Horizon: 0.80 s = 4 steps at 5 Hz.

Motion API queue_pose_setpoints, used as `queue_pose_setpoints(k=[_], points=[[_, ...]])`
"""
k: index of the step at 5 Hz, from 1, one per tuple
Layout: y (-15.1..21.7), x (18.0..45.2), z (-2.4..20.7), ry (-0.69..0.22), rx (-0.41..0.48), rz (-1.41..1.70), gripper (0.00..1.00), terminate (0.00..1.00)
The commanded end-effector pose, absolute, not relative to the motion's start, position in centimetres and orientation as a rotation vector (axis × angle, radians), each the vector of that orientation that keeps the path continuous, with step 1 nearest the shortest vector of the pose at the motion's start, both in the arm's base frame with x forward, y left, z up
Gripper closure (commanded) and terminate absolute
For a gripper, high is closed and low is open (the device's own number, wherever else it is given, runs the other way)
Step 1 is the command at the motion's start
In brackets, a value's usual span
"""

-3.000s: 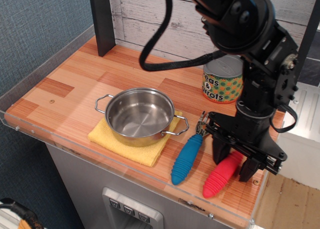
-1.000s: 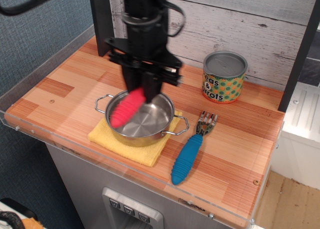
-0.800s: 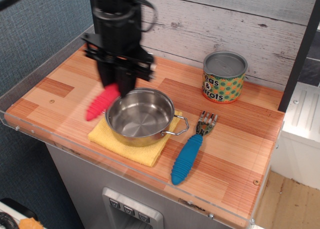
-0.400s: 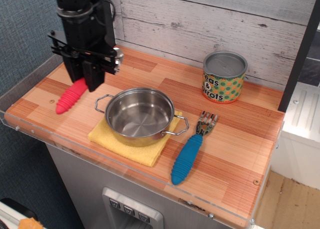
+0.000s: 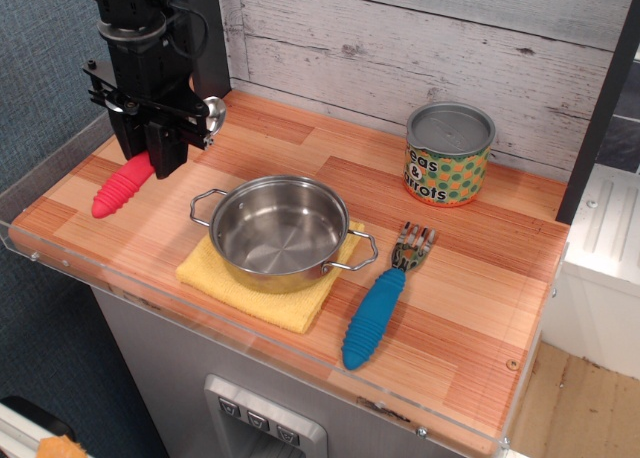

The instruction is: Put the spoon on the left side of the pot

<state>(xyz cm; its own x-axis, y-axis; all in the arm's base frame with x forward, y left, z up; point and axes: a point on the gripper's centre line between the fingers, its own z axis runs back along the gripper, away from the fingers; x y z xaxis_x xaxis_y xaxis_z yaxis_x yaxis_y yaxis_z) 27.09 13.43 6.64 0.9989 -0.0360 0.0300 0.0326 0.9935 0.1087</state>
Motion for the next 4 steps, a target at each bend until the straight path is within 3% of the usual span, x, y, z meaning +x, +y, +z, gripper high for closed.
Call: queue_pose_setpoints(k=[1,4], points=[[15.9,27.9,6.3,-0.069,0.148,0.007,1.00,0.00],[16.2,28.0,3.6,-0.061,0.111,0.030,1.00,0.00]])
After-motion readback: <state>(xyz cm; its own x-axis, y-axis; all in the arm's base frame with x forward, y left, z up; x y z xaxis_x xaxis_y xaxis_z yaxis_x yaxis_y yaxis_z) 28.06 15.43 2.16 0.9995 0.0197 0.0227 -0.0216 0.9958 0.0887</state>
